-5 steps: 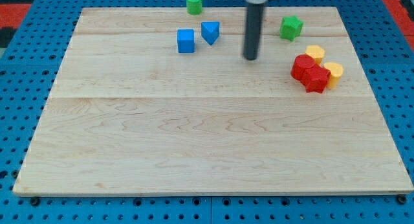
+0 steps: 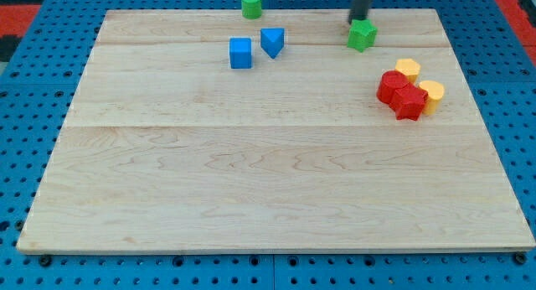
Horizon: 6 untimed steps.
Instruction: Put the green star to the right of the blue triangle
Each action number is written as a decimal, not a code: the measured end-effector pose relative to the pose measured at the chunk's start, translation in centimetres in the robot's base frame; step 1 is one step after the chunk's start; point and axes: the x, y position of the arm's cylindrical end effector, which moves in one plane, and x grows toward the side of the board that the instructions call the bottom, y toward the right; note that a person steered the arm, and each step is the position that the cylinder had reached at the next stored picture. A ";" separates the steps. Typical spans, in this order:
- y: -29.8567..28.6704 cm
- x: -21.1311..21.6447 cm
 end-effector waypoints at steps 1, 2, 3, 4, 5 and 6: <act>-4.4 0.0; -0.4 -0.3; 5.3 -0.3; 7.1 1.3; 3.9 1.9; -2.9 2.0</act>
